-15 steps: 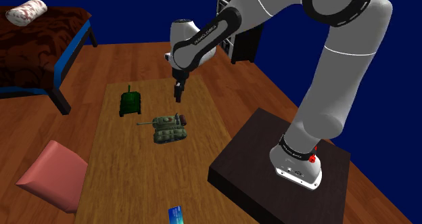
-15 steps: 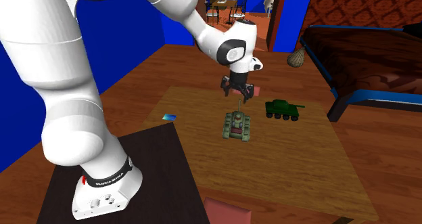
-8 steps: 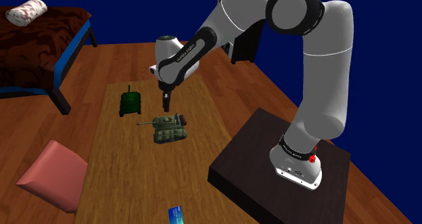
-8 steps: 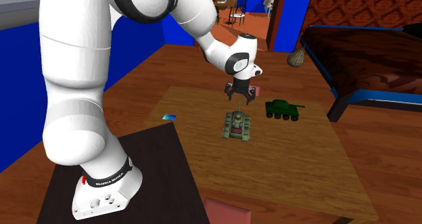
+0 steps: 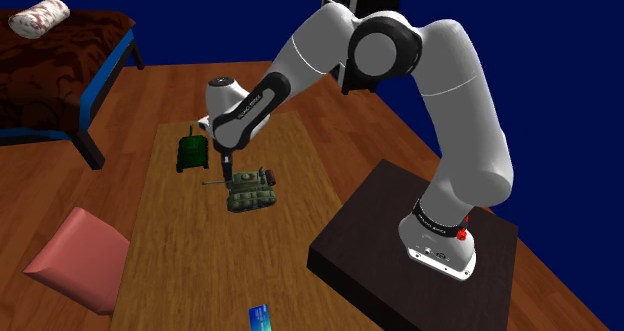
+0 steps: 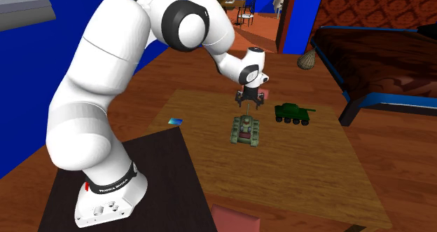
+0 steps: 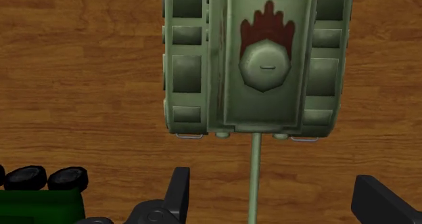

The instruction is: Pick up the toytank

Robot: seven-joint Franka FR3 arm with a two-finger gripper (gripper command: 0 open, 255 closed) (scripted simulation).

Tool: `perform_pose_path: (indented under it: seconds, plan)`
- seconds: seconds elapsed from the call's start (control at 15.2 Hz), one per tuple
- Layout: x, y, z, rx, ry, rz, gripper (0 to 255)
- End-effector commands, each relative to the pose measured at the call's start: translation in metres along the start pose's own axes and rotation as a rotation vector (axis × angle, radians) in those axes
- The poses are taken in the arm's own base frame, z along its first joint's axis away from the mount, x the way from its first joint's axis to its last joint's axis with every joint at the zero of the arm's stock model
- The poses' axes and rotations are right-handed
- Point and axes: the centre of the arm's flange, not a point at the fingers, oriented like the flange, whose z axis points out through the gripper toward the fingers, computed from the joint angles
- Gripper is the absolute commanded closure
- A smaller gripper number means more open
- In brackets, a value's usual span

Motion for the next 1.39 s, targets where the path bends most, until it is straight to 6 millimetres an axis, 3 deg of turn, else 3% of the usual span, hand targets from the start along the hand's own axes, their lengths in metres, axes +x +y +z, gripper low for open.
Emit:
perform_pose_path:
  seconds: [0.0,0.4,0.53,0.59,1.19,1.32]
  plan:
    - [0.007,-0.001,0.013,-0.001,0.002,-0.016,0]
    - [0.003,-0.001,0.047,-0.001,0.002,-0.016,0]
    - [0.003,-0.001,0.047,-0.001,0.002,-0.016,0]
    - [0.003,-0.001,0.047,-0.001,0.002,-0.016,255]
    - [0.003,-0.001,0.047,-0.001,0.002,-0.016,255]
    - [0.004,-0.001,0.037,-0.001,0.002,-0.016,255]
